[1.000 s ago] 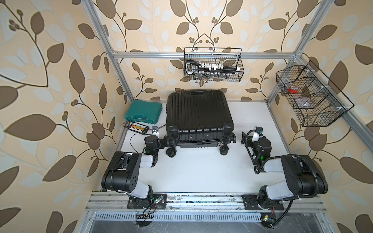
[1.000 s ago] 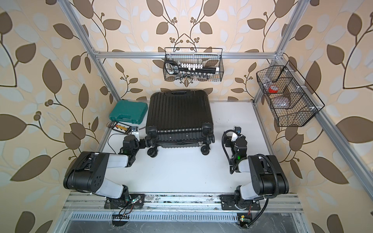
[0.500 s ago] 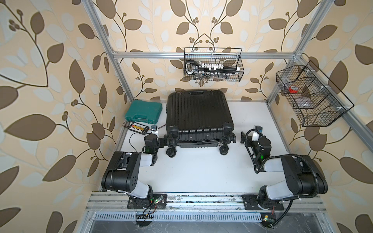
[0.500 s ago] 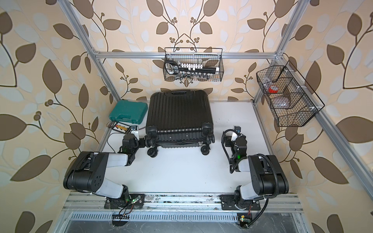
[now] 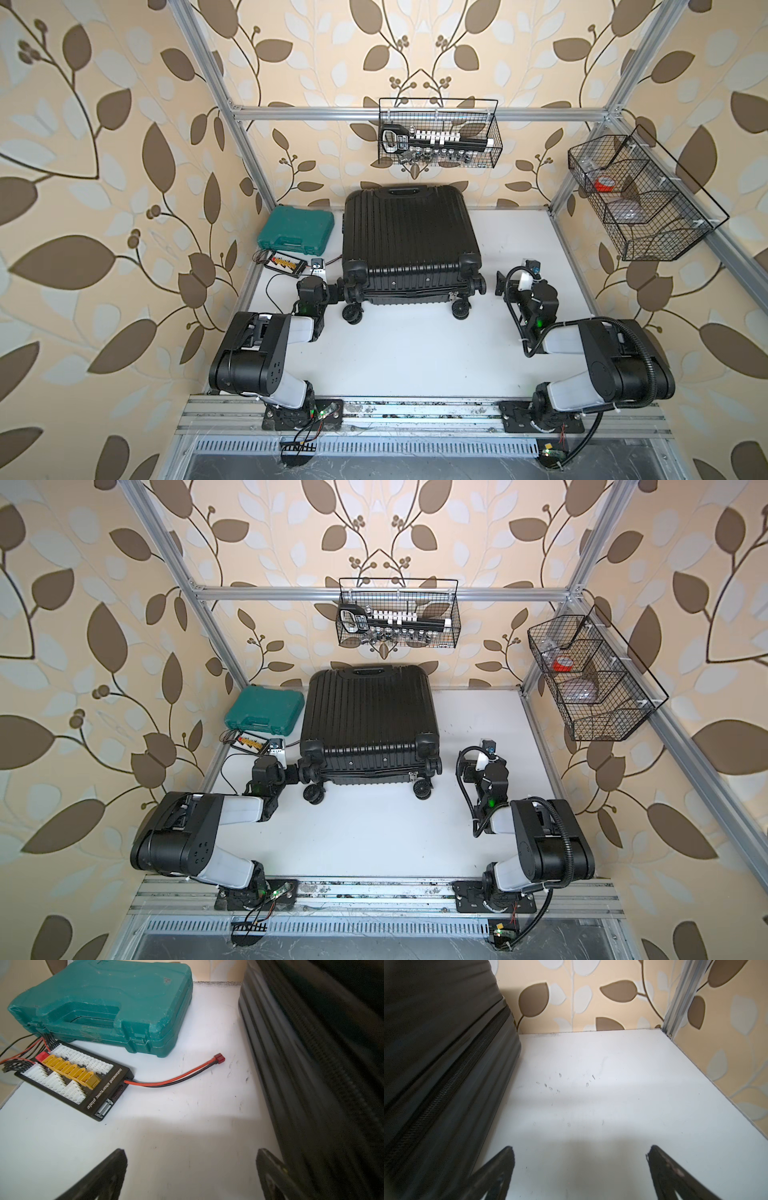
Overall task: Close the suitcase zippers
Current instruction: Reset both arms
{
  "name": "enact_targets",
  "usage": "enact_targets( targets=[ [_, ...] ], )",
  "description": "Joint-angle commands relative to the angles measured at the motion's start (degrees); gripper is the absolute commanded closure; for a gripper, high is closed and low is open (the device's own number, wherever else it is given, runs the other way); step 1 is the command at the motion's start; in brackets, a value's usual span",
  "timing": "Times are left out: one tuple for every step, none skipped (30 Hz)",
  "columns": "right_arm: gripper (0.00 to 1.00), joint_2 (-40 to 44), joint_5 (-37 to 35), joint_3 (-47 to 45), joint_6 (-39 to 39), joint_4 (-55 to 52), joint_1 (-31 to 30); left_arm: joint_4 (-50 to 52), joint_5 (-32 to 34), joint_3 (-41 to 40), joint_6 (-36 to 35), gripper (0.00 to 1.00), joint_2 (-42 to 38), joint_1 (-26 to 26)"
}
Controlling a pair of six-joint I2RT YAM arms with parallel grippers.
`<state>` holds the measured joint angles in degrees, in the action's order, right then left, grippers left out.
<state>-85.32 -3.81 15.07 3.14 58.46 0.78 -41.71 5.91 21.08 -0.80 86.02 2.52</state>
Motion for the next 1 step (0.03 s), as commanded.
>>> enact_targets(
  targets=[
    [0.00,-0.57,0.74,1.04,-0.24,-0.16,-0.05,-0.65,-1.07,1.24,0.89,0.01,-0.15,-0.48]
  ],
)
